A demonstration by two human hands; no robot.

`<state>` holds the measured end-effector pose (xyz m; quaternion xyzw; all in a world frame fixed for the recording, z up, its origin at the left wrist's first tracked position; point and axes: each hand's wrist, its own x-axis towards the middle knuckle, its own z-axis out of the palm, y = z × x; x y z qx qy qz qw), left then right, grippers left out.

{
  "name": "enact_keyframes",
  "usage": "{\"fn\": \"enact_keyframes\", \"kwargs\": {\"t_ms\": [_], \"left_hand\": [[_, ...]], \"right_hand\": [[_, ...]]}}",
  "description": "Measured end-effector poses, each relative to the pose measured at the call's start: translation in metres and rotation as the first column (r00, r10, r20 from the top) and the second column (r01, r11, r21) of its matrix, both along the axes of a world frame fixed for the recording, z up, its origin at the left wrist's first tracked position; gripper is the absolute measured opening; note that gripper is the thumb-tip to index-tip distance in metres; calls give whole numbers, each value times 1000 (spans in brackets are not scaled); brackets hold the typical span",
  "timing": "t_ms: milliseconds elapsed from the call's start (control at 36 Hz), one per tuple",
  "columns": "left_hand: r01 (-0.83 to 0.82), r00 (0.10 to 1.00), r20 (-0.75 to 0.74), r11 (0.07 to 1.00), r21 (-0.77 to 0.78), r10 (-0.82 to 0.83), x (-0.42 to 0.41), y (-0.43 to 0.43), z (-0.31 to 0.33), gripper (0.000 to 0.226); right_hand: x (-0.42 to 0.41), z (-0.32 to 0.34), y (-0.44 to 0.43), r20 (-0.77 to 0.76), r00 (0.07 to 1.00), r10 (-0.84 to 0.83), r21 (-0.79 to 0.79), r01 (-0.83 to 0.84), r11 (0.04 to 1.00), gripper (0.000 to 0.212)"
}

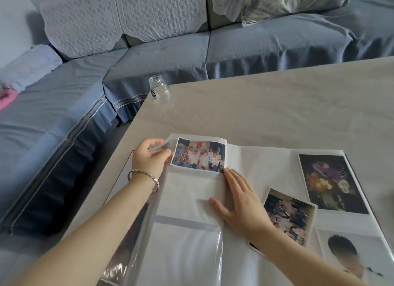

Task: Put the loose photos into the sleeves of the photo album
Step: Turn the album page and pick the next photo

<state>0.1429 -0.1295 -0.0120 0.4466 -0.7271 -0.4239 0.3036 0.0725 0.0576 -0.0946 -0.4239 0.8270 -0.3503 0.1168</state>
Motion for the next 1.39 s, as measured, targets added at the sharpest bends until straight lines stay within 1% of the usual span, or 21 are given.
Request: {"fn": "enact_keyframes", "kwargs": {"t_ms": [56,111,167,194,222,250,306,361,417,500,556,694,750,806,889,944,1000,1083,1139,1222,1389], "left_hand": [[26,990,139,984,-174,-2,3,-3,-5,27],[126,967,255,908,-399,-22,3,-5,-11,32],[325,932,331,734,-596,-144,0,-4,-16,31],[436,896,370,640,-633,-245,-3,-3,-19,32],[562,827,423,559,-610,-370,-6,0,-21,37],[694,720,485,493,-525,-497,-9,4,-23,42],[864,500,583,409,-292,-640,-14,13,-28,45],[925,337,748,351,-148,-572,-18,14,-37,49],[923,281,849,369,-111,-447,-18,8,-45,56],[800,360,845,597,-60,-396,-14,-1,-52,50],[727,394,841,685,-39,-371,-10,-3,-53,51],[656,417,890,739,-154,-184,-12,8,-43,50],[610,496,857,758,-231,-137,-12,14,-38,45],[556,607,775,790,-258,-174,-10,23,-32,39],[528,689,686,810,-254,-234,-3,39,-24,36],[534,721,644,796,-284,-254,1,49,-23,34],[539,757,587,783,-311,-288,7,61,-23,31],[546,795,505,761,-352,-337,14,79,-24,23],[546,805,471,762,-349,-361,17,87,-26,19],[557,801,447,771,-308,-399,20,95,-26,19],[538,825,379,786,-304,-418,22,111,-16,18]], "right_hand": [[0,0,0,0,1000,-3,-2,3,1000,101],[1,0,0,3,1000,0,-2,0,1000,101],[1,0,0,-1,1000,7,-4,-7,1000,101],[1,-1,0,-1,1000,7,-7,-7,1000,101],[1,-1,-1,0,1000,7,-10,-7,1000,101],[1,0,-1,-2,1000,6,-11,-6,1000,100],[1,0,-1,-10,1000,10,-5,-10,1000,100],[2,1,0,-19,1000,14,8,-14,1000,101],[1,1,0,-22,1000,13,6,-12,1000,101],[1,1,-1,-19,1000,12,1,-12,1000,103],[2,1,0,-21,1000,11,5,-11,1000,108],[1,7,-2,33,999,-9,-12,10,1000,99],[-3,14,-2,119,993,3,-23,-1,1000,86],[-10,26,3,189,981,34,4,-35,999,65],[-25,46,24,112,994,12,26,-16,1000,34],[-36,56,43,-37,999,-30,105,34,994,40],[-47,61,62,-144,989,-32,284,72,956,60],[-58,63,85,-133,991,-27,531,95,842,89],[-61,59,95,-127,992,-6,610,83,788,94],[-62,49,104,-41,997,-70,570,81,818,77],[-73,44,113,206,953,-223,282,161,946,12]]}}
